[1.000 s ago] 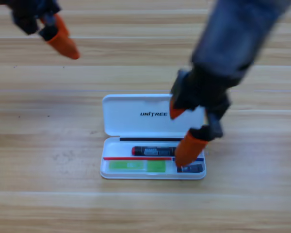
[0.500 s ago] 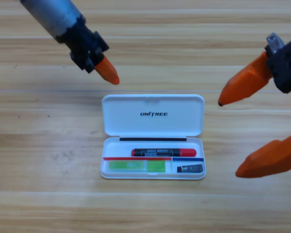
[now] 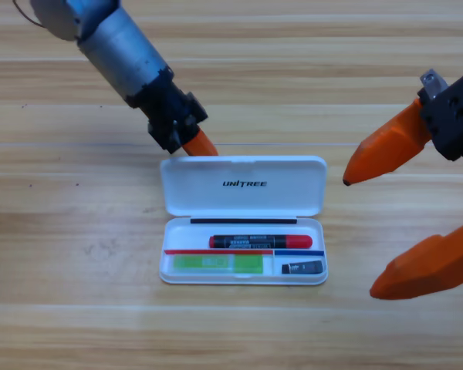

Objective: Clean up eraser and pencils

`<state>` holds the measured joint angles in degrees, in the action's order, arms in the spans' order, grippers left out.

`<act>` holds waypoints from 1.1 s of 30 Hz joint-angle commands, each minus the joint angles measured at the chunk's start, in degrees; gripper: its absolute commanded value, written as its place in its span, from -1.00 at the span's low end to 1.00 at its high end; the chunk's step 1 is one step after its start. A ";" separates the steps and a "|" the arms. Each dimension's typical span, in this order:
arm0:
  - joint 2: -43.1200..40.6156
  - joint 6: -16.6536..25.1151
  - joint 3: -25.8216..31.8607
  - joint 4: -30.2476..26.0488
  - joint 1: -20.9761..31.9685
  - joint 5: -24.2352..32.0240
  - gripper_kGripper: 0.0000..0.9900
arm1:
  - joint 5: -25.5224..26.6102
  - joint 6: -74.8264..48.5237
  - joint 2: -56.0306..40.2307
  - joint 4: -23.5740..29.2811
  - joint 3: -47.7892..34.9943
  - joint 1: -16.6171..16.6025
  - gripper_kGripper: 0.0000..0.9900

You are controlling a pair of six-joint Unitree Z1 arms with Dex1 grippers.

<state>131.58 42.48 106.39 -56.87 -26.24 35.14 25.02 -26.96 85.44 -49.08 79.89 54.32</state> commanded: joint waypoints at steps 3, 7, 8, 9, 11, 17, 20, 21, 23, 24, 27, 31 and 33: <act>2.46 0.41 0.75 -2.36 -3.64 0.72 -1.00 | 1.52 0.76 -2.55 1.62 -1.40 0.61 1.00; 1.93 0.41 0.22 -2.63 -4.08 0.54 -1.00 | 2.57 0.85 -2.99 1.62 -1.84 0.61 1.00; 1.84 0.41 -0.13 -2.63 -4.25 0.45 -1.00 | 2.57 0.85 -2.99 1.62 -1.93 0.61 1.00; 1.75 0.50 -0.48 -2.63 -4.43 0.36 -1.00 | 2.66 0.94 -2.99 1.62 -1.93 0.61 1.00; 1.58 0.59 -1.18 -2.63 -4.78 -0.08 -1.00 | 2.75 0.94 -2.99 1.71 -1.93 0.61 1.00; 0.61 0.50 -3.64 -2.28 -5.49 -1.31 -1.00 | 2.84 0.94 -2.91 1.71 -2.19 0.61 1.00; -0.62 0.15 -5.40 -1.93 -6.01 -2.18 -1.00 | 3.10 1.20 -2.82 1.88 -2.28 0.61 1.00; -1.06 0.06 -6.11 -1.66 -6.19 -2.45 -1.00 | 3.28 1.29 -2.73 1.88 -2.28 0.61 1.00; -1.76 -0.03 -6.90 -1.31 -6.45 -2.89 -1.00 | 3.63 1.29 -2.73 1.88 -2.28 0.61 1.00; -2.02 -0.11 -7.42 -1.05 -6.72 -3.06 -1.00 | 3.89 1.38 -2.82 1.88 -2.37 0.61 1.00; -2.90 -1.26 -9.09 0.10 -7.24 -3.94 -1.00 | 3.98 1.38 -2.82 1.88 -2.37 0.61 1.00; -3.17 -2.05 -9.89 0.80 -8.12 -4.65 -1.00 | 4.07 1.47 -2.64 1.97 -2.37 0.61 1.00; -3.34 -2.40 -10.50 1.41 -8.56 -4.82 -1.00 | 4.07 1.47 -2.38 1.97 -2.37 0.61 1.00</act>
<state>128.10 41.14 98.10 -56.81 -32.28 31.17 27.85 -26.23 83.68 -49.01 79.59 54.32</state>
